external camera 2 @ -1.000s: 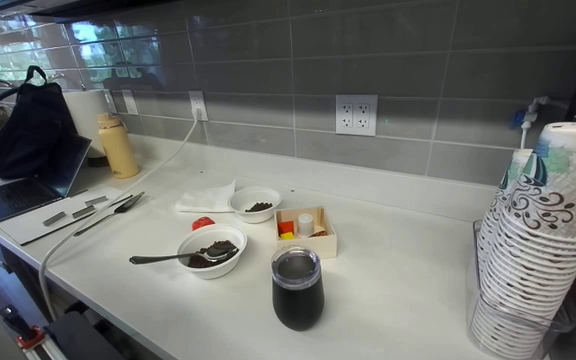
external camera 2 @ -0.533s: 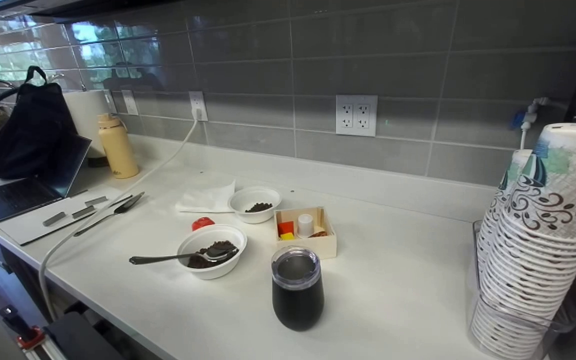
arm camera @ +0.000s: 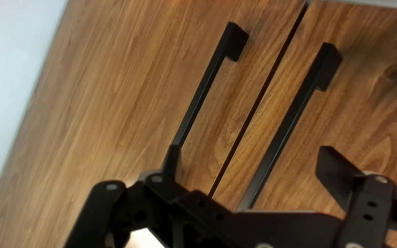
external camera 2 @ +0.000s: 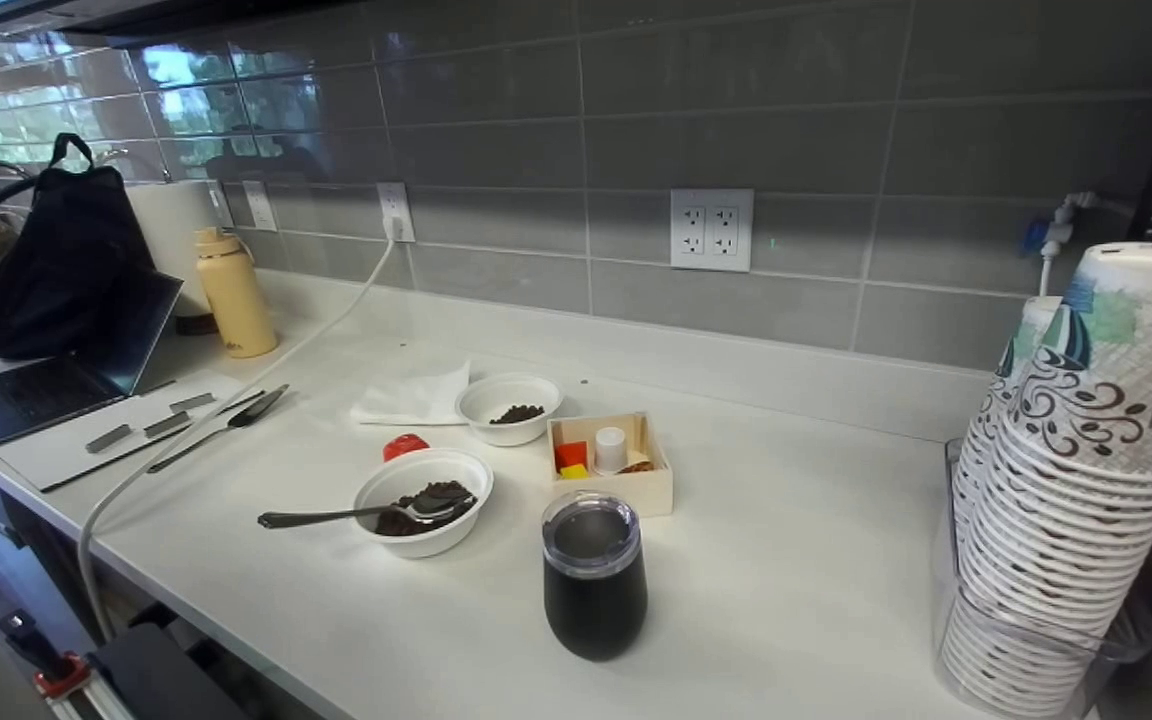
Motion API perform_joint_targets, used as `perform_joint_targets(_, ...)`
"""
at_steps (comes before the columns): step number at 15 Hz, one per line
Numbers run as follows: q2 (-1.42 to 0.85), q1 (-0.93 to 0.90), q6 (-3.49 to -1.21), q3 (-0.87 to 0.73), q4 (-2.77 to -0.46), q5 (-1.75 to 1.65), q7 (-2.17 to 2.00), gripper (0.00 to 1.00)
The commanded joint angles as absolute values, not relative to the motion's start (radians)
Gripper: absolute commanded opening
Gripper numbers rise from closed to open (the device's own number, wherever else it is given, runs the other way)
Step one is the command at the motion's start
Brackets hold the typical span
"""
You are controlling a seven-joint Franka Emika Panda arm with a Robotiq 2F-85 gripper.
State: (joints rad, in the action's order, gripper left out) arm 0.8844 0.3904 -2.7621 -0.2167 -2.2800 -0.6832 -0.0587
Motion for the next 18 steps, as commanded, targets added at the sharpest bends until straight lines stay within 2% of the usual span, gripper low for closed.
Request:
perform_joint_targets(1, 0.777, 0.439, -2.837, -0.198, -2.222, -0.661, -0.054, 1.00)
perform_joint_targets(10, 0.641, 0.466, -2.871, -0.205, -2.132, -0.589, -0.041, 1.00)
perform_joint_targets(18, 0.681, 0.514, -2.886, -0.207, -2.170, -0.538, -0.043, 1.00)
